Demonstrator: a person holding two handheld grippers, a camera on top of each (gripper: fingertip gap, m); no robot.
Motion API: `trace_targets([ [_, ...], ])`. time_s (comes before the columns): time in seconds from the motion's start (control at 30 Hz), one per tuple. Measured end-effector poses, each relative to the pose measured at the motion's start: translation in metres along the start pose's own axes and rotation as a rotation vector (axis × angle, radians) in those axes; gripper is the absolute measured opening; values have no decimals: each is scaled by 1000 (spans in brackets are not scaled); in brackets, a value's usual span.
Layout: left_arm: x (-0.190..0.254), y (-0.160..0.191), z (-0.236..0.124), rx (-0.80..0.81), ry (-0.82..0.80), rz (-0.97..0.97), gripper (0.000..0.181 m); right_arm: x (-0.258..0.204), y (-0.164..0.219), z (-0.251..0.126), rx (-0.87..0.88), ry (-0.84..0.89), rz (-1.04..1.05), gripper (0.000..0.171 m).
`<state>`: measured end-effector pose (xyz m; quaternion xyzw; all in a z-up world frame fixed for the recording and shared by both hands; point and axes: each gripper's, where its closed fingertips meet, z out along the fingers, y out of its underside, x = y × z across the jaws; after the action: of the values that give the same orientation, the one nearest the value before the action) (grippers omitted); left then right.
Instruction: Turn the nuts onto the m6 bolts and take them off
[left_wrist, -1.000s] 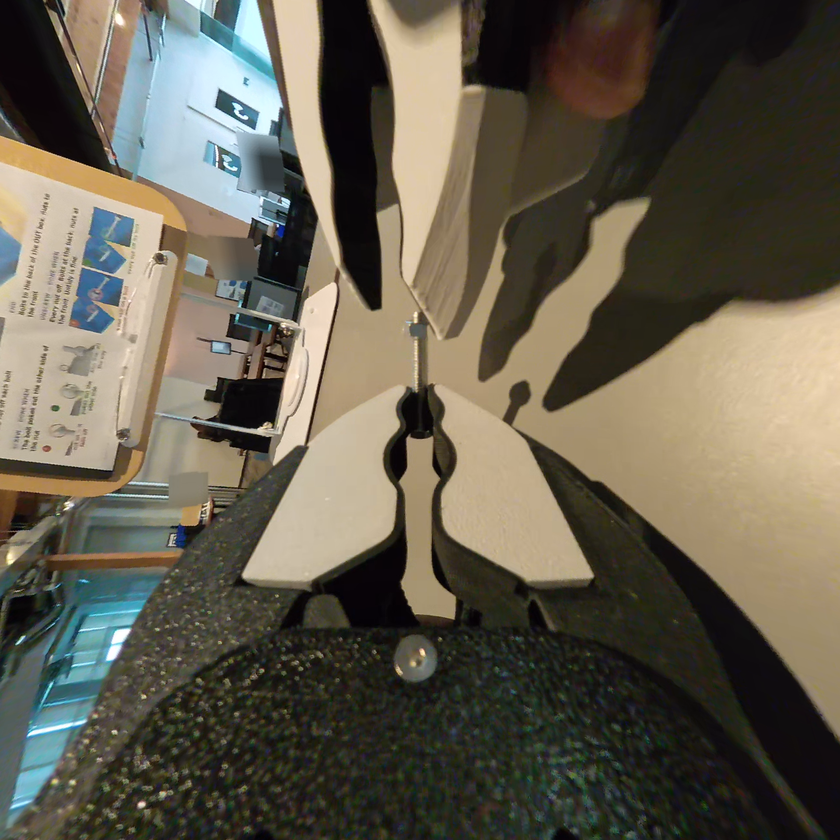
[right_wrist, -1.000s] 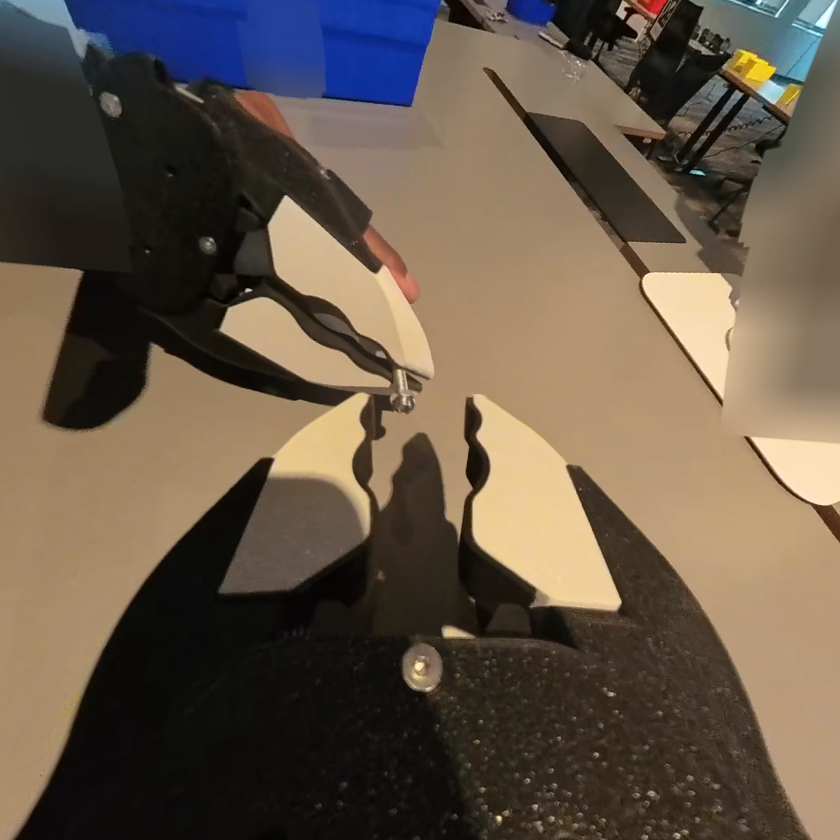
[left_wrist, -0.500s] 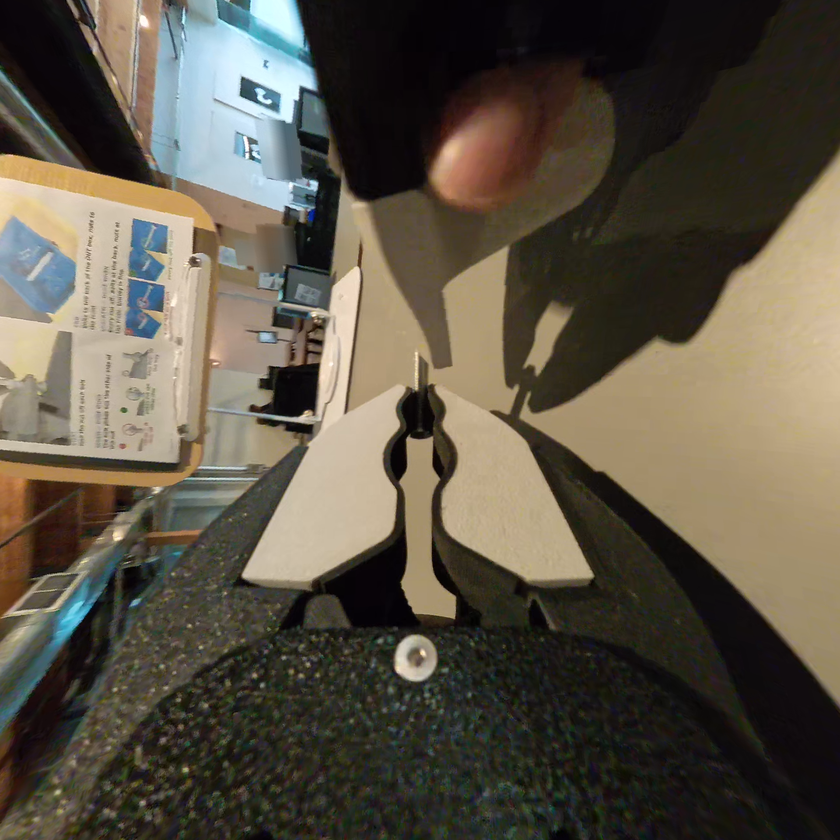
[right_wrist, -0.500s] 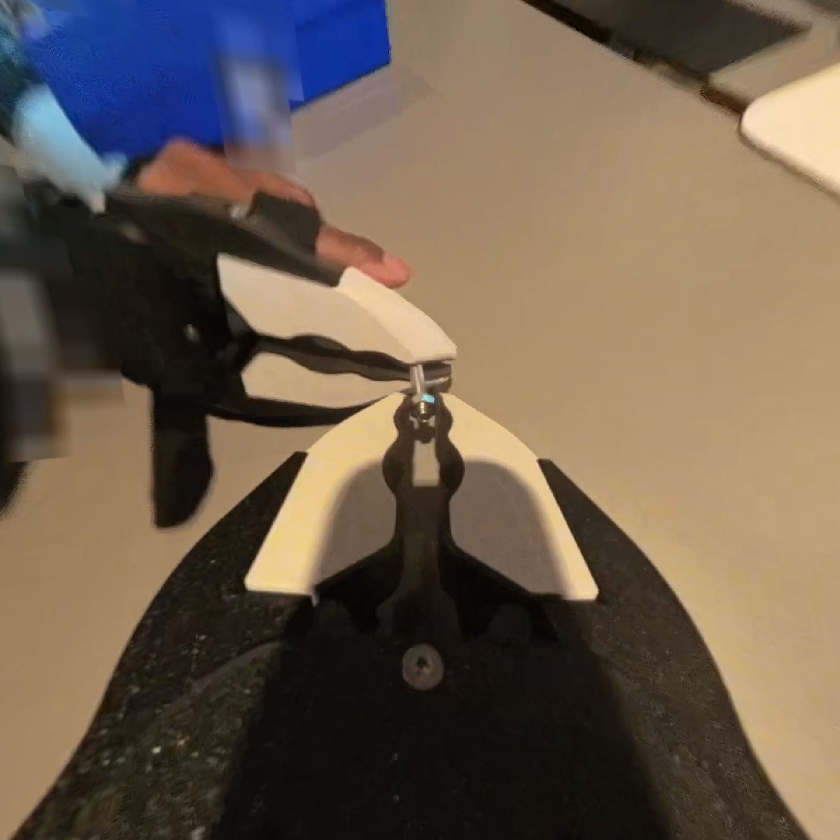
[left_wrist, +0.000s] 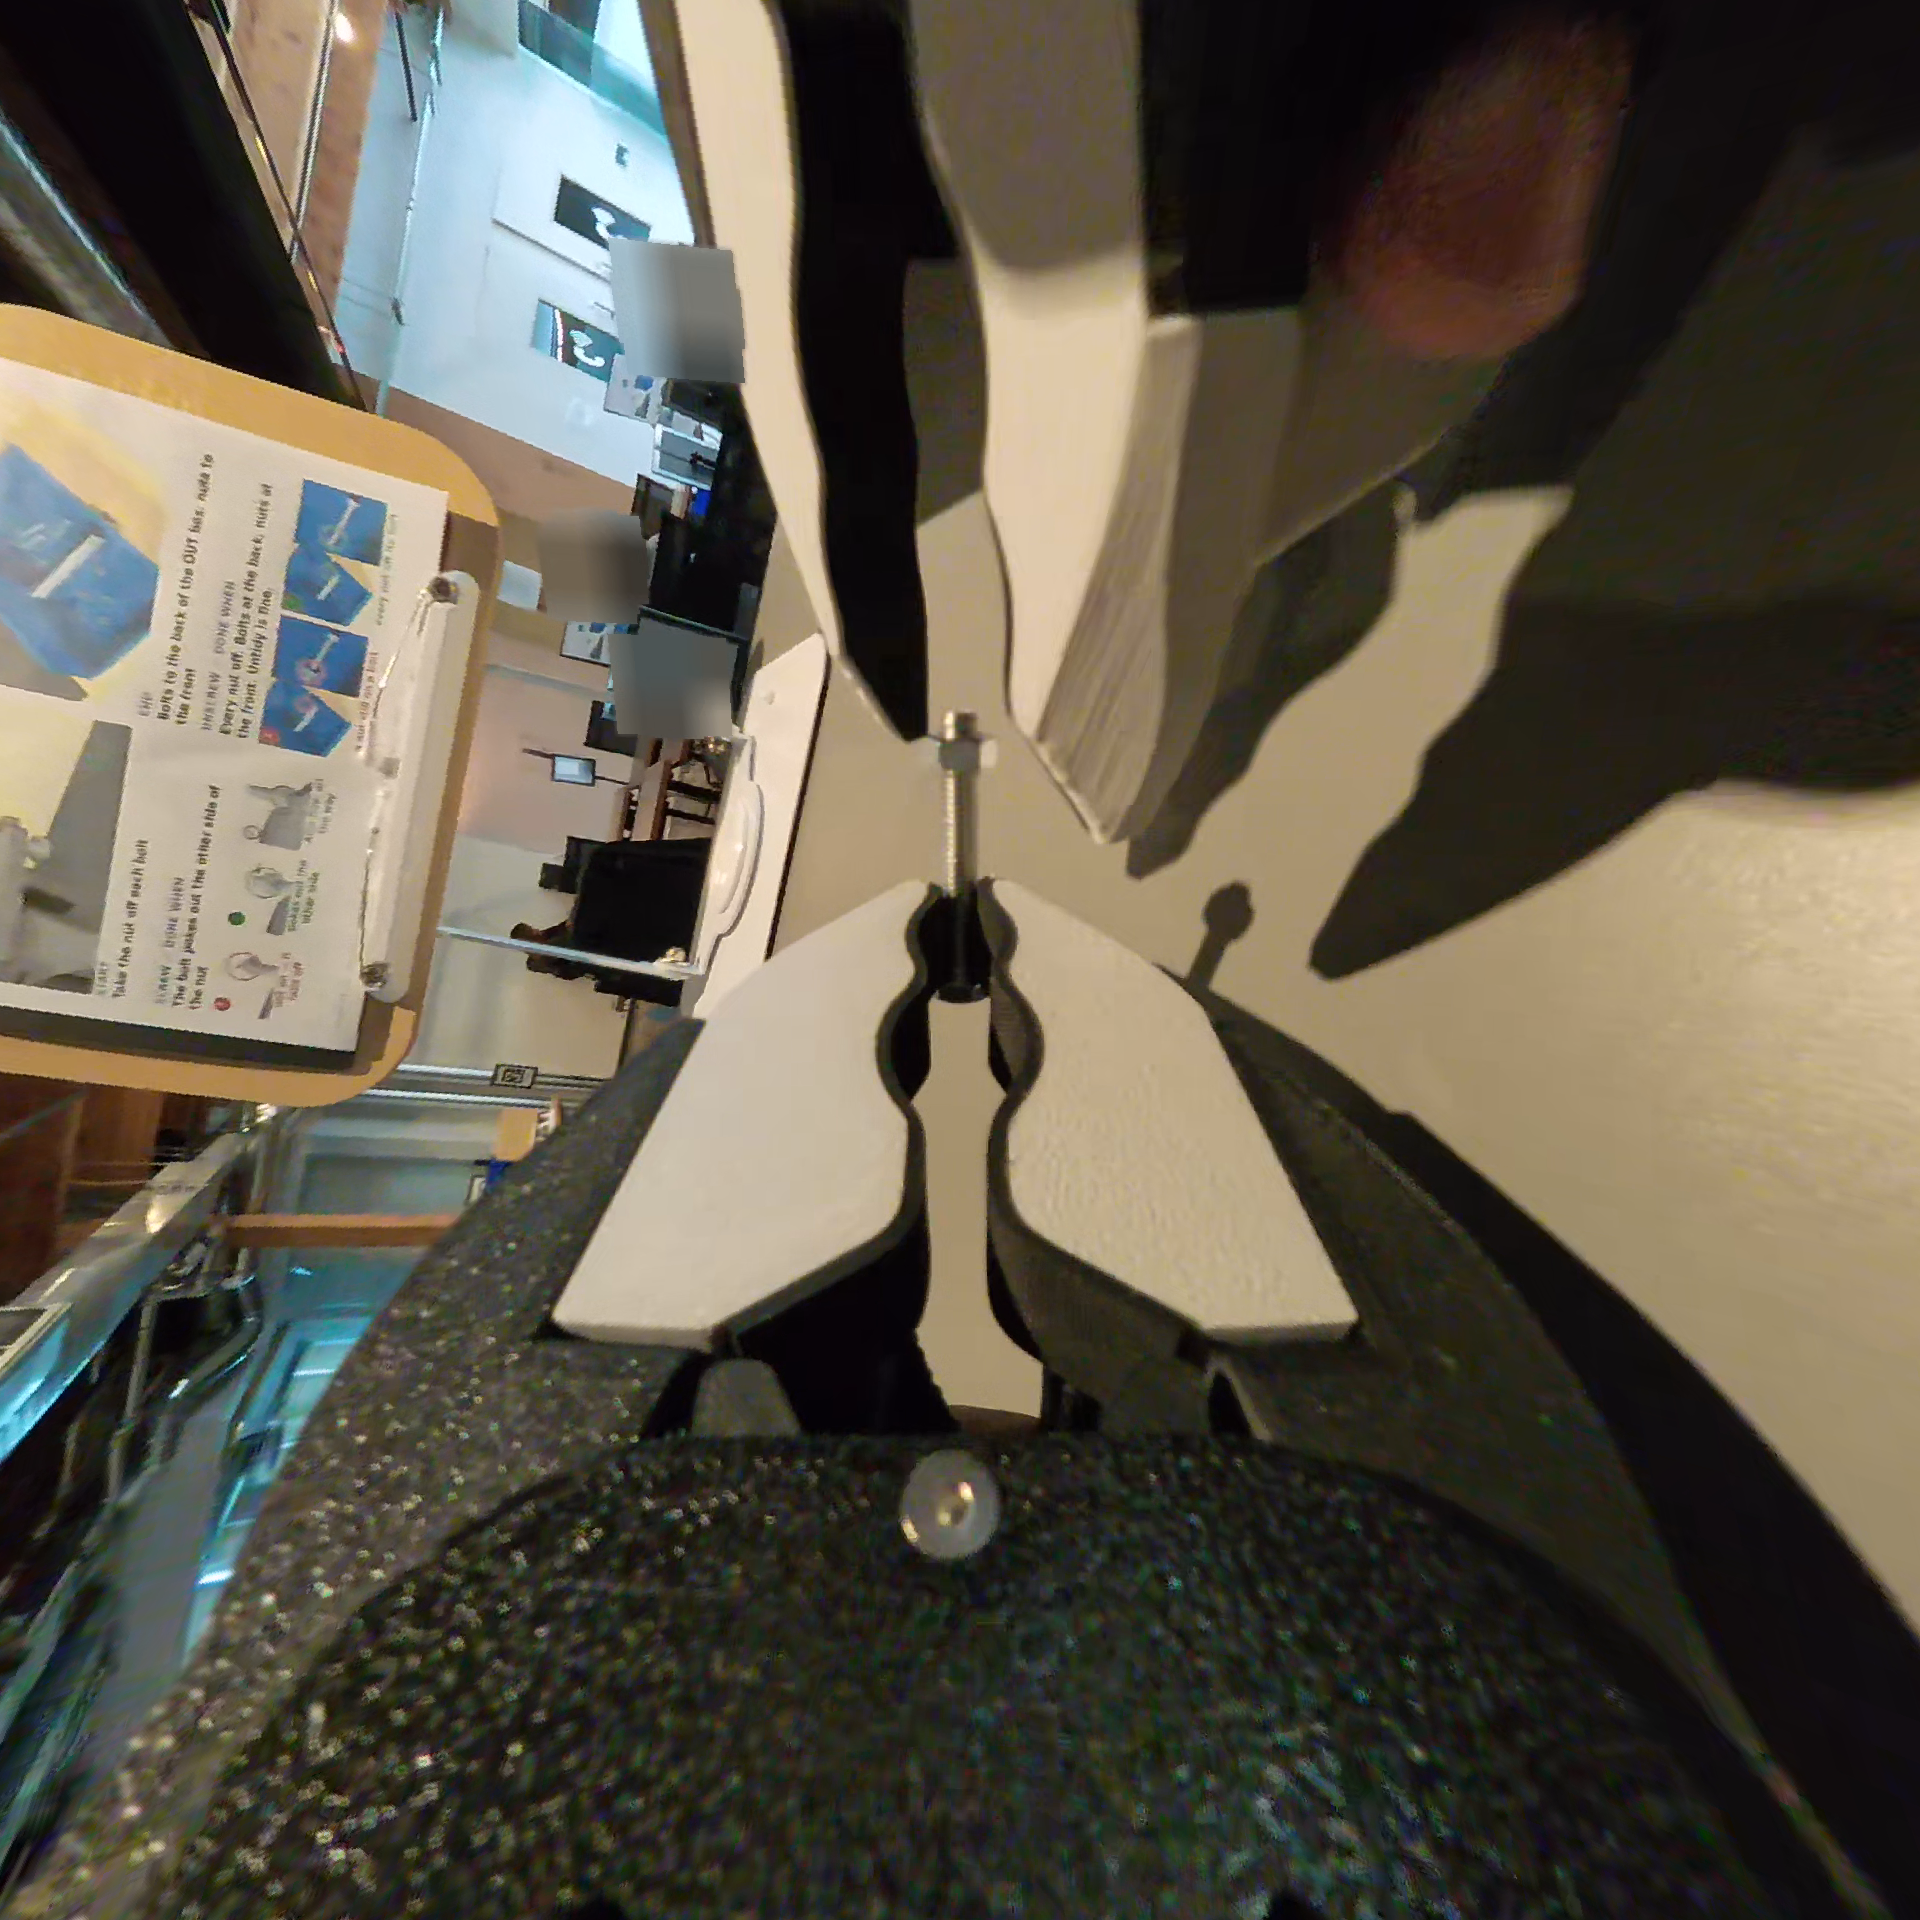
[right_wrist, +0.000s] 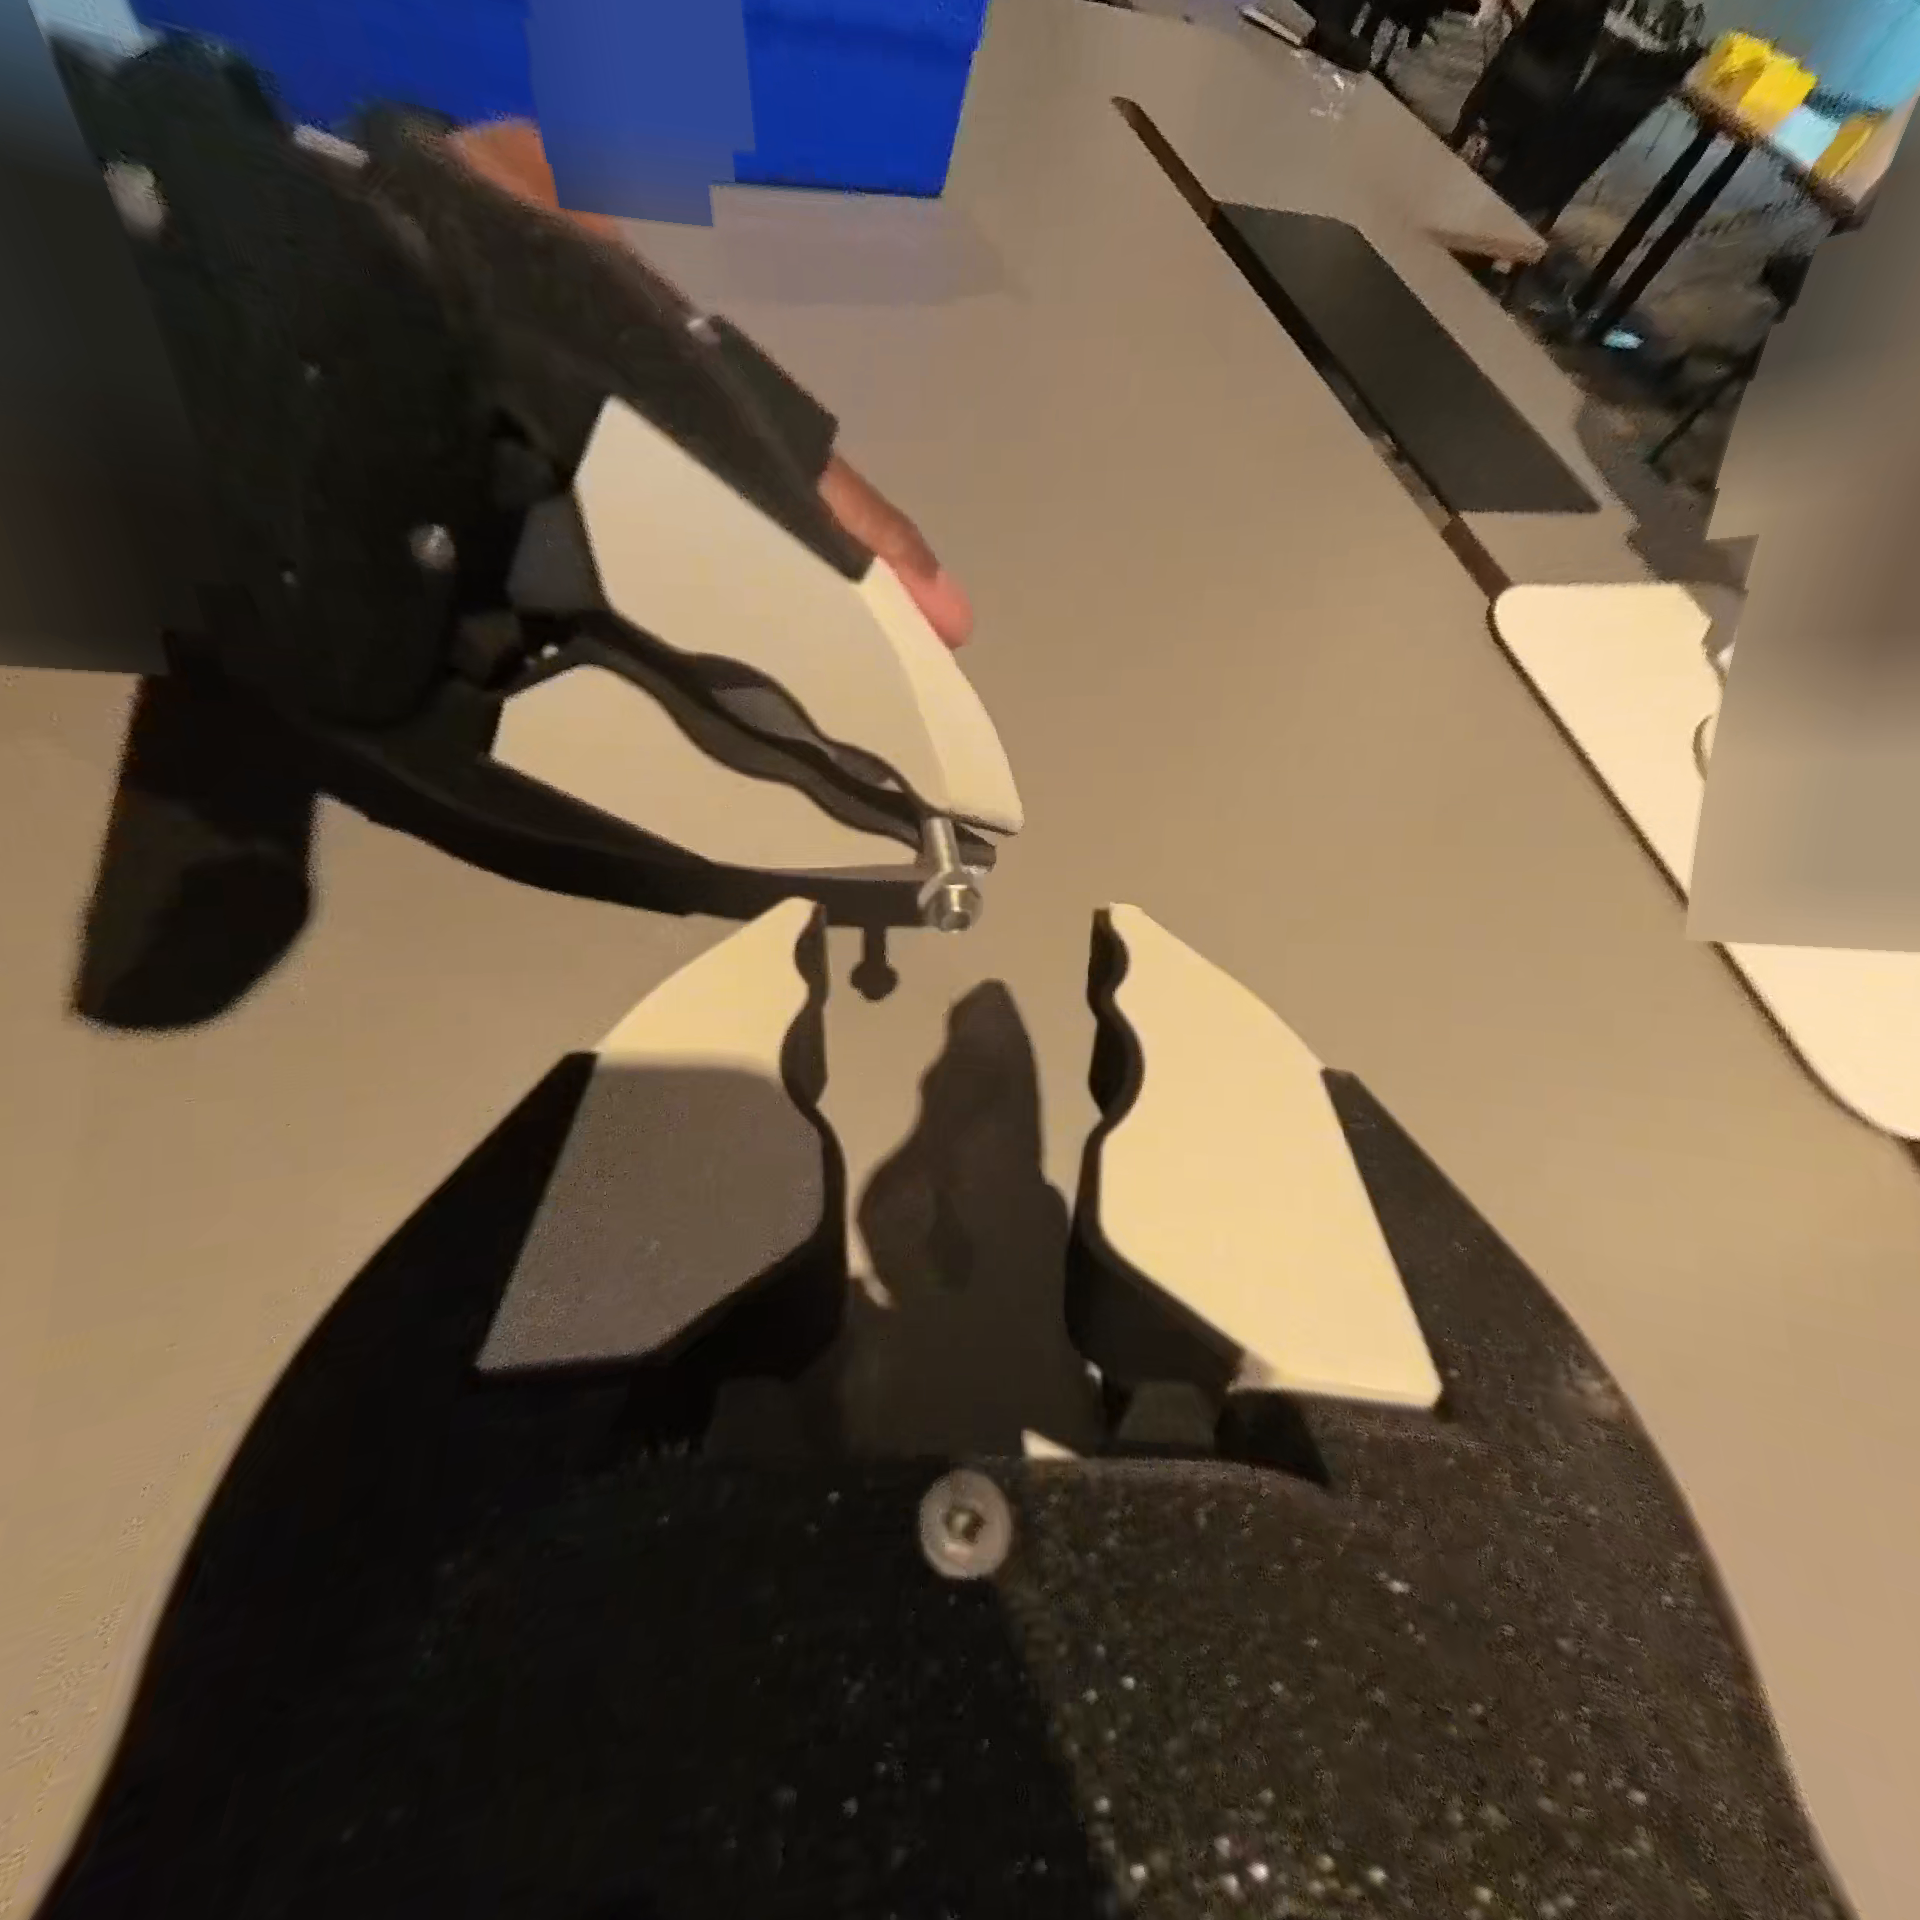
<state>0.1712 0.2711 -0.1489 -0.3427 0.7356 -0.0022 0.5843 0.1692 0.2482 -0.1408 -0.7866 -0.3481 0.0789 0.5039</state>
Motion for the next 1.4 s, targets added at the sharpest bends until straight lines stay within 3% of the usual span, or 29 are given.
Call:
trace_targets([
  [0.23,7,-3,-1,19,44,-20,6,-5,4,3,-39,-15,-6,11],
  [0.43,0,7,0,-57,-36,119,6,-8,1,11,6,-192,641,11],
  [0.5,-2,5,0,-60,-58,140,6,-7,-2,9,40,-241,737,11],
  [0.57,-4,1,-1,-47,-61,103,6,-7,-4,6,61,-254,701,12],
  [0.63,-5,-1,-1,-32,-57,60,6,-3,-3,4,58,-217,599,30],
  [0.67,-4,-1,-1,-26,-45,35,6,2,-2,3,50,-174,514,40],
  [0.77,0,1,-1,-6,-1,-32,6,12,5,-4,5,-21,183,49],
  [0.93,6,3,-1,13,69,-93,6,8,0,-12,7,53,-106,43],
  [1.27,16,-1,-3,43,136,-92,6,-9,1,-7,-11,-8,-192,28],
  [1.4,18,-2,-3,45,144,-74,6,-13,5,-3,-45,-19,-188,12],
])
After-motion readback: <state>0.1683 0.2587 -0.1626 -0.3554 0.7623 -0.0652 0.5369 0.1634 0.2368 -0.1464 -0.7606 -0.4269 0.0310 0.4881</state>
